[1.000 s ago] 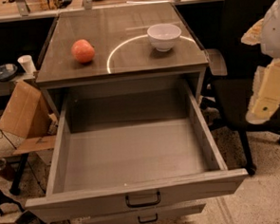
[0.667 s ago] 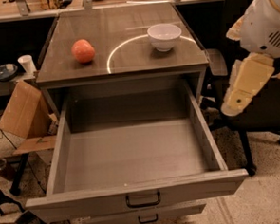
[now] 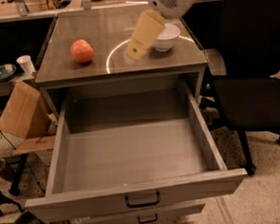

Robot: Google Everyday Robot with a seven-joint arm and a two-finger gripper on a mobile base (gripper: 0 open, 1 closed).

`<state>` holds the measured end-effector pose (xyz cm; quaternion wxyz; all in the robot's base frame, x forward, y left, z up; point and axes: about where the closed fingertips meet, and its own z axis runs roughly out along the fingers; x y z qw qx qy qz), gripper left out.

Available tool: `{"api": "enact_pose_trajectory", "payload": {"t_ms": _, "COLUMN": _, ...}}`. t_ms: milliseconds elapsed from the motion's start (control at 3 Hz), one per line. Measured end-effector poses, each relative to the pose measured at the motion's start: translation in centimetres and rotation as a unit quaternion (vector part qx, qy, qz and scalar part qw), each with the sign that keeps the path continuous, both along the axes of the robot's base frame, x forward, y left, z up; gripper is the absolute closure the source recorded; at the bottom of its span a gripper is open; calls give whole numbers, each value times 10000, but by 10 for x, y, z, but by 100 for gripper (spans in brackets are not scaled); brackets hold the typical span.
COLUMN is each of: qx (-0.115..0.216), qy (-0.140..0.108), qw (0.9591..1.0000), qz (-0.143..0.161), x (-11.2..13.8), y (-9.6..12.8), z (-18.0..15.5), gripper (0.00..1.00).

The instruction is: Place apple into top drawer

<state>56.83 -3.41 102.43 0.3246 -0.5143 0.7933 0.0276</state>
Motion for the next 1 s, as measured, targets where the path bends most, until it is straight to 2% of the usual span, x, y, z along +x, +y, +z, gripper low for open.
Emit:
{"api": "enact_pose_trajectory", "payload": {"t_ms": 333, "qx": 279, "qy": -268, "qw": 9992, "qz": -127, "x": 27, "y": 77, "z": 18, "gripper": 0}}
{"api": "enact_pose_trajectory", "payload": {"t_ms": 667, "qx": 414, "qy": -177, "qw": 9985, "qz": -321, "x": 27, "y": 89, "z": 19, "gripper": 0}}
{"api": "enact_pose_trajectory", "payload": {"t_ms": 1000, "qx": 414, "qy": -177, "qw": 9985, "qz": -321, "x": 27, "y": 89, "z": 19, "gripper": 0}}
